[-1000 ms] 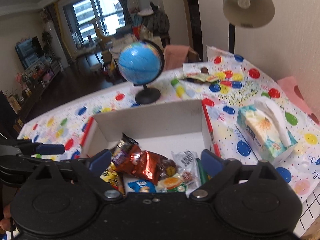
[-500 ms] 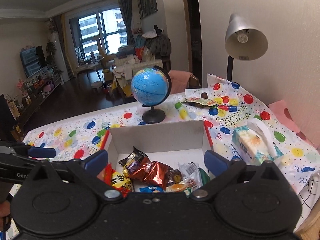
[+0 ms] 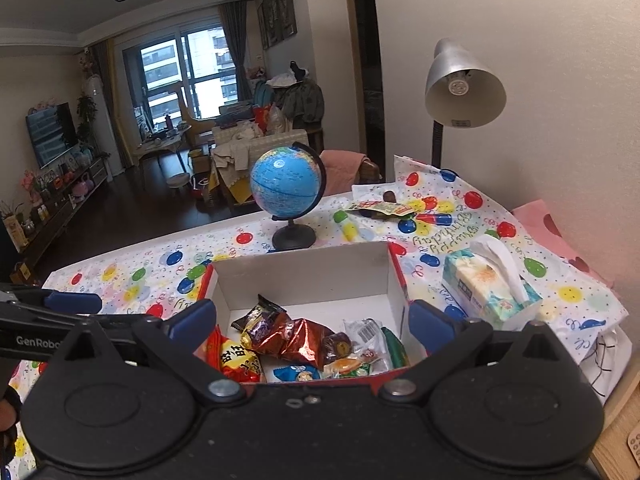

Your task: Organize snacks

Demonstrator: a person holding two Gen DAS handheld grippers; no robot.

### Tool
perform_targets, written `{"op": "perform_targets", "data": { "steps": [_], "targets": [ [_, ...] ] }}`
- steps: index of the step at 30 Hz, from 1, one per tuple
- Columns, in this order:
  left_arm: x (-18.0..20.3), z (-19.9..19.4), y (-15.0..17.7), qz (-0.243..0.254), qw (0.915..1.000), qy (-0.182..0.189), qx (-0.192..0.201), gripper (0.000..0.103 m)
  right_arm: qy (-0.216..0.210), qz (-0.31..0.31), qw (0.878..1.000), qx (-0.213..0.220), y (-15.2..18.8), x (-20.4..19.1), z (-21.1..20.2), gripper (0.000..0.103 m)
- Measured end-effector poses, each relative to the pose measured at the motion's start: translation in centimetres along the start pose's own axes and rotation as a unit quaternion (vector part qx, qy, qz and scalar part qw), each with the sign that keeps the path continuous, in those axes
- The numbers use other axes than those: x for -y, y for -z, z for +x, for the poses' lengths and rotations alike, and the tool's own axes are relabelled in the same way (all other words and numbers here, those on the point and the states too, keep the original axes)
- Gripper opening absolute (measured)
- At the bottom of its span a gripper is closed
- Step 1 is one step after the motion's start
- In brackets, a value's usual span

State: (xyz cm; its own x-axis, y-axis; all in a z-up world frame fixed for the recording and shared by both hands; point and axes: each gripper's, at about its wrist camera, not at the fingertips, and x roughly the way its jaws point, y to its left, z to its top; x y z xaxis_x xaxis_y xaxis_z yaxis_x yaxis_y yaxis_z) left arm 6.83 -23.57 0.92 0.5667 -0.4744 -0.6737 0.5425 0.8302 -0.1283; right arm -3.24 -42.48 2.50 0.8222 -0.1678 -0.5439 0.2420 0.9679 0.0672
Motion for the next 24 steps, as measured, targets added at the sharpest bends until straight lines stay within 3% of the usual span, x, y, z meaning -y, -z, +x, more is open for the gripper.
{"op": "perform_targets", "data": {
  "steps": [24],
  "targets": [
    [0.18,0.10,0.22,-0.005,0.9999,0.009,-0.002,0.088,0.005,0.002,1.000,-0.007,0.18,-0.18,0.11,0.103]
  ]
}}
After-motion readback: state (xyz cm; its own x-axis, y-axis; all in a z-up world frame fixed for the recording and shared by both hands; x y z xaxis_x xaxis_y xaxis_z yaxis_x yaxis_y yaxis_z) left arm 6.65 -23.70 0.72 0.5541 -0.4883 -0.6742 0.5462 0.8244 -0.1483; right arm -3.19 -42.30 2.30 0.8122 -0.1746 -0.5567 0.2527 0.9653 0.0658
